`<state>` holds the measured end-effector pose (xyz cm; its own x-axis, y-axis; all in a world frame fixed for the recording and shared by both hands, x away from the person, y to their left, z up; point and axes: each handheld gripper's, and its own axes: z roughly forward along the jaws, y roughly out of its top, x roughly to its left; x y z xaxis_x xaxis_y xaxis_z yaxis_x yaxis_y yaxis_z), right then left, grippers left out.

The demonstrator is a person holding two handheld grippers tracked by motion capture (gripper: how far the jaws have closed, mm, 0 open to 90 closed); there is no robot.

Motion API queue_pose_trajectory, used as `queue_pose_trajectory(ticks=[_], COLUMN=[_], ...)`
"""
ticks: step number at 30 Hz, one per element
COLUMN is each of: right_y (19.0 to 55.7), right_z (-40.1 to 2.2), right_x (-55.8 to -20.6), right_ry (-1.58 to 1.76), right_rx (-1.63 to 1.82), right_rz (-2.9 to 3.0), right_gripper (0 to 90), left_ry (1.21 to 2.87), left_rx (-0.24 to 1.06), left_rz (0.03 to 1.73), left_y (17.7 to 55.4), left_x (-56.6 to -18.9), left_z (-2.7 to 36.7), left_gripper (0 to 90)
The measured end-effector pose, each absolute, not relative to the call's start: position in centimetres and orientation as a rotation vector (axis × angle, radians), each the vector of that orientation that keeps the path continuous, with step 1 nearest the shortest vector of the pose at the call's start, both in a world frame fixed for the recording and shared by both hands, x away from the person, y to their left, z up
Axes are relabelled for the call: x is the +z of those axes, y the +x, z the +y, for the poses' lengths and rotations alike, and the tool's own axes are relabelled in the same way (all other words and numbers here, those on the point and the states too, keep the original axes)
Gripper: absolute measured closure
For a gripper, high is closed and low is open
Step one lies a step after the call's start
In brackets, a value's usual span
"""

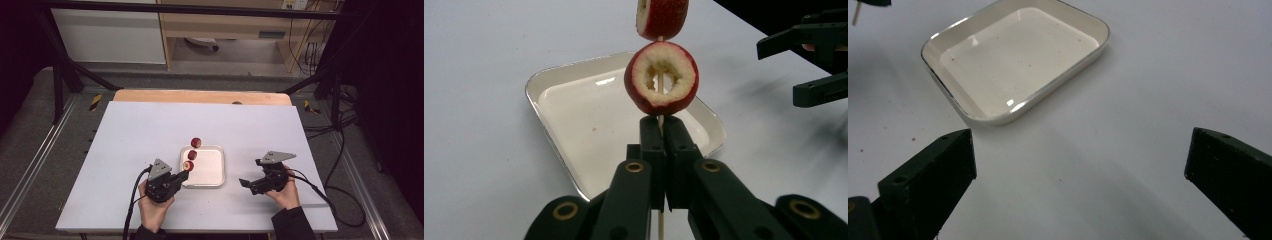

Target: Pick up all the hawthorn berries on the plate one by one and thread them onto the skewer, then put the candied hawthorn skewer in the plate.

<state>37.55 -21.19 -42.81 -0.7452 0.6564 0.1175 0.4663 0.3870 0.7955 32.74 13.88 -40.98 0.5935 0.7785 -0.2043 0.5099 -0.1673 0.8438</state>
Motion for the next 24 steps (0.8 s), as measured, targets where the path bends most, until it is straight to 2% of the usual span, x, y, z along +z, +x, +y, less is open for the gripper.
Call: queue_pose_trajectory(ticks=[11,24], right_y=[36.6,35.9], right_z=[-23.9,-25.4], right_x=[-44.1,-44.5], right_ry=[1.05,1.063], right_rx=[1.22,1.228], right_rz=[2.432,2.409], right_gripper=[0.5,0.6], left_ry=[1.949,2.168], left_rx=[0.315,0.261], left_rz=[1.062,1.176], left_y=[35.0,37.7], left_x=[-39.7,-41.5], left_z=[12.7,10.0], left_gripper=[88.6,88.5])
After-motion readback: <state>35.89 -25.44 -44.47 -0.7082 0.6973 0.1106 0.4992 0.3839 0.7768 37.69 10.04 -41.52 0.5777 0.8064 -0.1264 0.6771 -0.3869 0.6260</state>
